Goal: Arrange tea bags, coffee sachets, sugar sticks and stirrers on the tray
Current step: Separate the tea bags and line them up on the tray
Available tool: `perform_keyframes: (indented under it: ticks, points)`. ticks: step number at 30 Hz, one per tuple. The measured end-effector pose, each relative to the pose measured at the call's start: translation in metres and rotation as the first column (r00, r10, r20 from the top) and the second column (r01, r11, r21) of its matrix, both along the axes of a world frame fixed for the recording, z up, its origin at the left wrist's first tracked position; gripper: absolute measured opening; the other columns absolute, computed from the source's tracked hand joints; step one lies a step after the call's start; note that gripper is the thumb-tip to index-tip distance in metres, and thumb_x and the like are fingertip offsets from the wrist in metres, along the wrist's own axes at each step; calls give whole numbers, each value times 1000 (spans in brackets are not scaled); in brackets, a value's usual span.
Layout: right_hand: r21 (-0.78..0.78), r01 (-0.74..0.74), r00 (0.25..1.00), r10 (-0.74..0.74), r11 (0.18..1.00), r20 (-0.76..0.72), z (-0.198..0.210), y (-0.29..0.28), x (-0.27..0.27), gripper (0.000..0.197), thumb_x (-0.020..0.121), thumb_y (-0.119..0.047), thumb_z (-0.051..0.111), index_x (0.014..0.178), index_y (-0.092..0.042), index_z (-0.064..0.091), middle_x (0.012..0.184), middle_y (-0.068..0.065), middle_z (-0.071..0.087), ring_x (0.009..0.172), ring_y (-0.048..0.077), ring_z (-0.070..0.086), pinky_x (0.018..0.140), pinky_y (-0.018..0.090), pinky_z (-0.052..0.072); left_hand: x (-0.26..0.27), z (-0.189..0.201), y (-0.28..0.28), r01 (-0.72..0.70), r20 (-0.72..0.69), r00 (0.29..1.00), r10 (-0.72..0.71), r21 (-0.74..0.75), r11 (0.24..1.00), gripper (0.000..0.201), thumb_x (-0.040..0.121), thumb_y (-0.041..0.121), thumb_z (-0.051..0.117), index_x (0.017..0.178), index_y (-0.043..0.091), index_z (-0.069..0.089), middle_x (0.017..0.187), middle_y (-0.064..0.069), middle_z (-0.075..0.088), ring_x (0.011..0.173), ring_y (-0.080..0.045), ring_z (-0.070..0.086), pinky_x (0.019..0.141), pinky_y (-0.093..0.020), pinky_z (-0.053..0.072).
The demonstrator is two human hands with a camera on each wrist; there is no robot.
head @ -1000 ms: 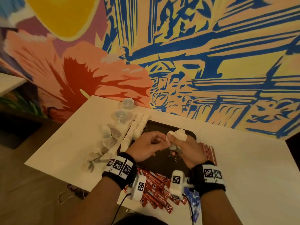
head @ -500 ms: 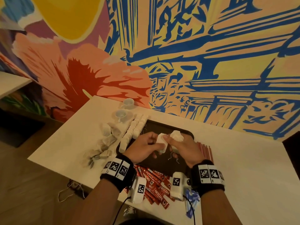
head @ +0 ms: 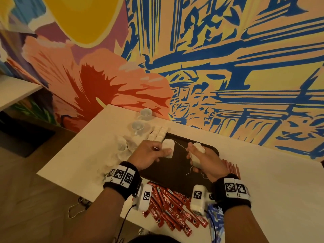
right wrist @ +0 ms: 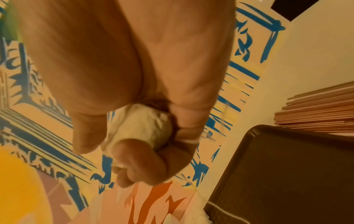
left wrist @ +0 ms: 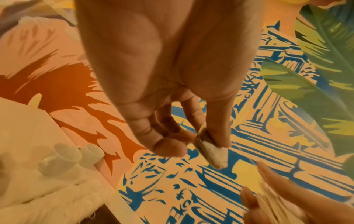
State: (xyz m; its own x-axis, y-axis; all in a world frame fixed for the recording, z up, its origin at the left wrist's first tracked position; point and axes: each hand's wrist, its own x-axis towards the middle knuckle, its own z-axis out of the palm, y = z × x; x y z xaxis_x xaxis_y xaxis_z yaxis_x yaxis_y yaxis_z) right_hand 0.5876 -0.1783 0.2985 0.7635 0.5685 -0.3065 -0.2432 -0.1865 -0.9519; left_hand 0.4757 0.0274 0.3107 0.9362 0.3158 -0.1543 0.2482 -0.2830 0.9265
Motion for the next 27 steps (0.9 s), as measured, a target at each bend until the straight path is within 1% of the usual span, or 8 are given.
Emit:
perform_keyframes:
  ticks: [3,7,11,13,17,20,22,27]
  points:
    - [-34,57,997,-58,998,-55,-5,7,9,39,94,-47,65,106,-10,70,80,4,68,65,12,61,53,27,47,12,6,34,-85,41,996,85,11,996,49,90,31,73,77,-12,57,61,10,64,59,2,59,61,-16,48]
    - [-47,74,990,-79,996,-120,-13,21,18,38,97,-43,62,106,-7,68,80,6,66,66,14,60,53,27,46,33,0,88,-153,26,988,152,67,986,53,89,39,74,86,-12,60,75,-10,69,57,-3,57,64,-25,51]
    - [-45,114,973,-121,992,-197,-17,35,28,39,96,-44,64,107,-6,68,82,8,67,70,18,60,55,30,48,55,-27,131,-200,-55,977,207,109,974,37,91,32,73,98,-4,71,72,2,67,69,-12,62,60,-24,54]
    - [-38,125,955,-130,991,-266,-22,41,32,37,95,-39,66,111,-6,67,88,11,67,73,20,61,58,32,50,64,-44,144,-144,-137,977,166,159,977,30,89,34,73,96,5,74,83,-8,69,76,-23,65,69,-35,58]
    - [-22,161,890,-155,987,-428,-28,60,37,29,103,-16,50,124,2,58,96,19,61,76,26,59,65,36,51,79,-84,158,64,-304,953,21,268,961,35,89,34,71,92,0,69,91,-18,71,82,-32,70,73,-44,59]
    - [-52,187,847,-188,981,-497,-35,75,38,29,104,-4,34,122,5,54,94,21,59,78,29,58,71,39,50,89,-106,154,223,-395,916,-72,353,908,37,95,36,64,117,7,70,122,-14,67,108,-29,64,85,-31,50]
    - [-101,175,861,-202,979,-466,-47,83,38,32,103,-4,37,126,6,57,103,22,64,85,30,64,73,38,56,97,-120,153,326,-445,886,-131,395,859,40,98,34,60,130,10,65,138,-10,58,125,-28,54,97,-30,40]
    - [-176,142,908,-199,974,-369,-65,100,34,25,104,-11,49,125,-10,63,118,14,68,100,26,67,77,41,61,111,-146,149,527,-525,803,-283,405,747,32,96,25,56,125,15,63,130,-8,61,119,-30,57,95,-35,44]
